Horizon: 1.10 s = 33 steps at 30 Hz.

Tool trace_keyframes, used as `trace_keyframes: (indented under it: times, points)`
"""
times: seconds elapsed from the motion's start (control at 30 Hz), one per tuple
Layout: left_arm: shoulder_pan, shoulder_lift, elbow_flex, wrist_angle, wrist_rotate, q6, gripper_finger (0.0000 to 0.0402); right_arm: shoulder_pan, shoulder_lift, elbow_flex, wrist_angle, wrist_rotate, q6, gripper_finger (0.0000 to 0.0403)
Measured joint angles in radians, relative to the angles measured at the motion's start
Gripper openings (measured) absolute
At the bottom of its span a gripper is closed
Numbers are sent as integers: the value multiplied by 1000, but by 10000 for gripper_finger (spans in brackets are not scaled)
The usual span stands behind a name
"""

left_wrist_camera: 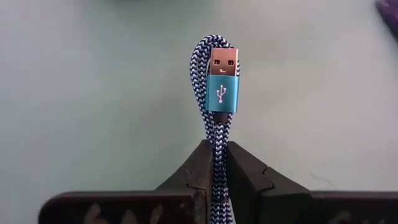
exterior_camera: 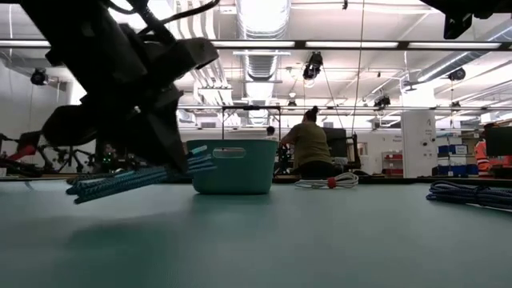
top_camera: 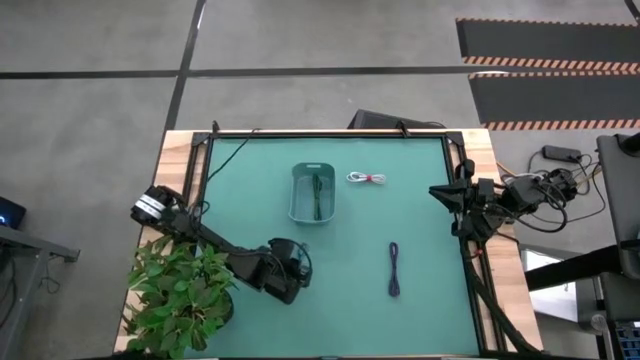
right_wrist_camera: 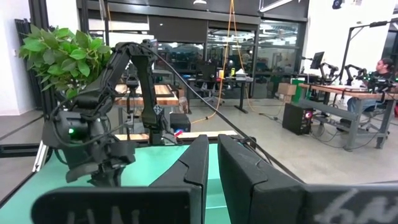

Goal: Pick and place USB-C Cables
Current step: Put the blue white charger cable into the bin

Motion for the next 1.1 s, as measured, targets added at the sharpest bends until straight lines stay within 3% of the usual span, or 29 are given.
trace_keyframes:
  times: [0.37, 0.57, 0.9, 1.1]
  points:
    - [2, -45, 31, 170, -8, 388, 15, 0, 0, 0, 0, 0, -1, 27]
    - [11, -93, 32, 201, -63, 439, 15, 0, 0, 0, -1, -1, -1, 27]
    - [18, -155, 32, 376, -100, 753, 15, 0, 0, 0, -1, -2, -1, 27]
    - [62, -175, 32, 446, -106, 860, 15, 0, 0, 0, -1, -1, -1, 27]
